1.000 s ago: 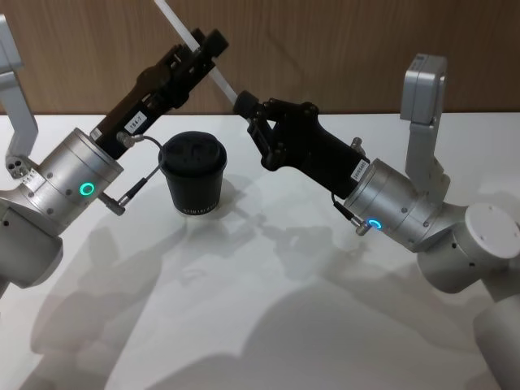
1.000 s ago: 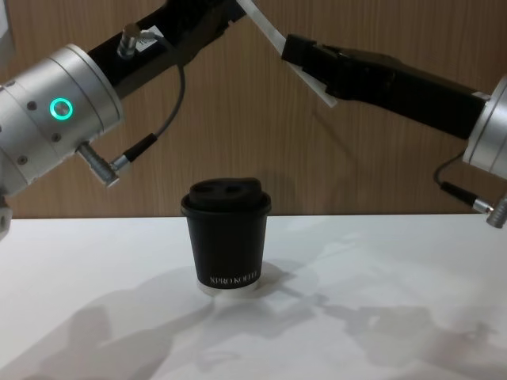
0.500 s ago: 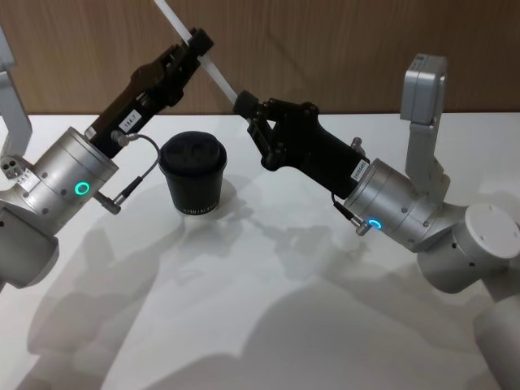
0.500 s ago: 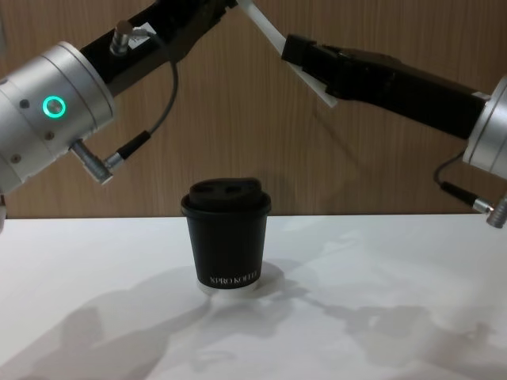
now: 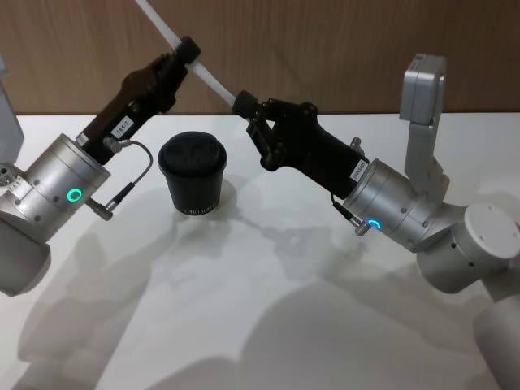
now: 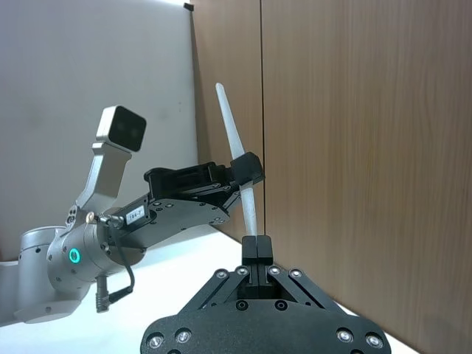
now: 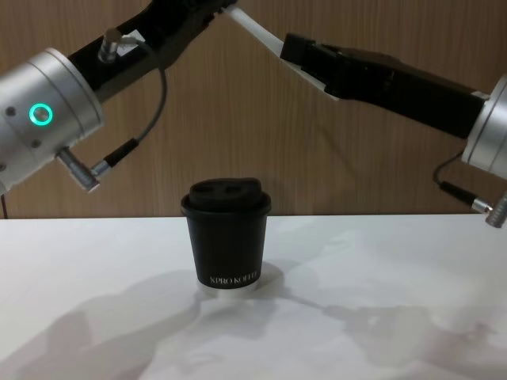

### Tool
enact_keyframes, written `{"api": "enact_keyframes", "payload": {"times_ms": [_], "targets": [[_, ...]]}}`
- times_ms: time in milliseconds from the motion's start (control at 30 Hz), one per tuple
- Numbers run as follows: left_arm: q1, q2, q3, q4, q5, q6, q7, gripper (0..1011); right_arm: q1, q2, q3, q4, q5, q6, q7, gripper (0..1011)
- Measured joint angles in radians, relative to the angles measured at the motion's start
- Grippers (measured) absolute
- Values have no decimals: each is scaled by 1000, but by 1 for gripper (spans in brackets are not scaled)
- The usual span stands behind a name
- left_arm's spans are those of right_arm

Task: Pick up the straw with one hand, pass it to the other hand, and insert it into the cup.

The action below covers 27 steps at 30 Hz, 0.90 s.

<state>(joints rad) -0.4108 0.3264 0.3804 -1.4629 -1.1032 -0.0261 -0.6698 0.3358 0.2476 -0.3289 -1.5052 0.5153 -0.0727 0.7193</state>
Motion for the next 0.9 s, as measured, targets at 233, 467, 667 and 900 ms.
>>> {"api": "enact_keyframes", "payload": {"times_ms": [233, 467, 667, 900], "targets": [[12, 13, -7, -12, -2, -12, 21, 6, 0, 1, 1, 0, 0, 0, 0, 142], [20, 21, -8, -21, -2, -20, 36, 5, 0, 1, 0, 0, 0, 0, 0, 340], [23, 32, -3, -32, 12, -33, 57, 6, 0, 1, 0, 0, 0, 0, 0, 542], [24, 46, 8, -49, 60, -49, 95, 6, 0, 0, 0, 0, 0, 0, 0, 739]]}}
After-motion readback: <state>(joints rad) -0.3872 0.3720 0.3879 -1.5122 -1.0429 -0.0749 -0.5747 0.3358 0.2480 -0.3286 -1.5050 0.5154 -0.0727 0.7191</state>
